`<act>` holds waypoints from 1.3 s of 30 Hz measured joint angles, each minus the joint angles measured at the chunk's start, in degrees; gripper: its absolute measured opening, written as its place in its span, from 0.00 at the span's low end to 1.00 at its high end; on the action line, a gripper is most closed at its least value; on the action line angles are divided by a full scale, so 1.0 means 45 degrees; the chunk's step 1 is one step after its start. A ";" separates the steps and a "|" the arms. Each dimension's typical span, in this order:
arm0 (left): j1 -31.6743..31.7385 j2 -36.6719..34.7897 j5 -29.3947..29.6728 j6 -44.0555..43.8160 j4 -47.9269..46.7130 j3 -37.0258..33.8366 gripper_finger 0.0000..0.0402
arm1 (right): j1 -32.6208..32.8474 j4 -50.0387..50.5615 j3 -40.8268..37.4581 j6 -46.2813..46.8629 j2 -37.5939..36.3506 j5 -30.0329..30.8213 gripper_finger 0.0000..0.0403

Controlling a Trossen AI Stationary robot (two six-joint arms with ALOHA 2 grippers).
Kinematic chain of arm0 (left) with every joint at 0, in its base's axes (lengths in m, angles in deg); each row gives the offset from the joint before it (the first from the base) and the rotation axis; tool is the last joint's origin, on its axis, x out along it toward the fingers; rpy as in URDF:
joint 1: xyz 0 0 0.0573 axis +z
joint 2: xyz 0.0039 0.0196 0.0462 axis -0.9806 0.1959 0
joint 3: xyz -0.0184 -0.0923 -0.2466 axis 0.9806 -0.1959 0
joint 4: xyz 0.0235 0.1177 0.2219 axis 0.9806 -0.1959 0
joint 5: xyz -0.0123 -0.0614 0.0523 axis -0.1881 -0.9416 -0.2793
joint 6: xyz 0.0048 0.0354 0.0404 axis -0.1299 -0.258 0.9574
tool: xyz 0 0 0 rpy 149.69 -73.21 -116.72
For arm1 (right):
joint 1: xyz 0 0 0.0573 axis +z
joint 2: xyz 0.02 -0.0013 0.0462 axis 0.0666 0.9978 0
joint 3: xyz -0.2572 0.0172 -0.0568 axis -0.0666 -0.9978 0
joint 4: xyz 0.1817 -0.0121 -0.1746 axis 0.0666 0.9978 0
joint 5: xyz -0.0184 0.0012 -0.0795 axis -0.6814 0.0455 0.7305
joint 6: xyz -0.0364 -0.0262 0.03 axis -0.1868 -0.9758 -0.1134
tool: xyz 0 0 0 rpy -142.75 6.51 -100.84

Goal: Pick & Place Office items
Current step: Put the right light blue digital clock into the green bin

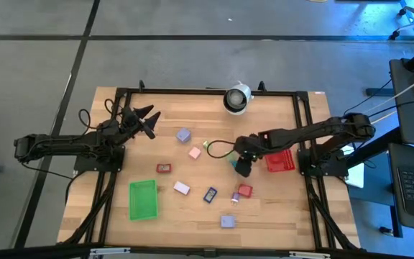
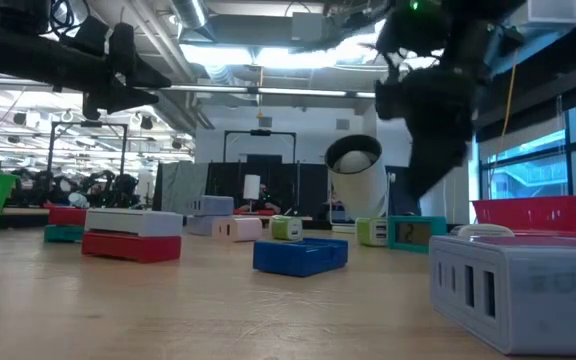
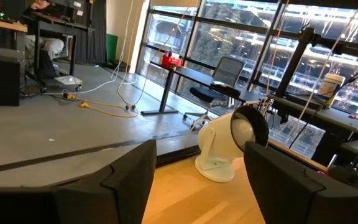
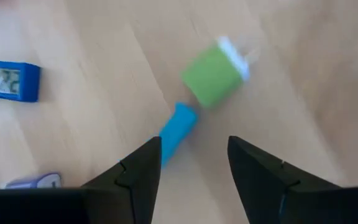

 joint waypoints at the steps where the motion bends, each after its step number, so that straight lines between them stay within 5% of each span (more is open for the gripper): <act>1: -0.0005 0.0000 0.0000 0.0000 -0.0003 0.0000 0.60 | 0.0000 0.0178 -0.0001 0.0712 0.0101 -0.0073 0.47; 21: 0.0000 0.0000 0.1025 -0.0274 0.0000 0.0000 0.60 | 0.0339 -0.0410 -0.0006 0.3676 0.1158 0.0466 0.69; 31: 0.0000 0.0000 0.0856 -0.2259 -0.0015 0.0000 0.60 | 0.0772 -0.1416 0.0008 0.5343 0.2381 0.1156 0.66; 39: 0.0000 -0.0005 -0.0979 -0.3739 -0.0102 0.0000 0.60 | 0.0797 -0.1318 0.0020 0.5622 0.2556 0.1704 0.53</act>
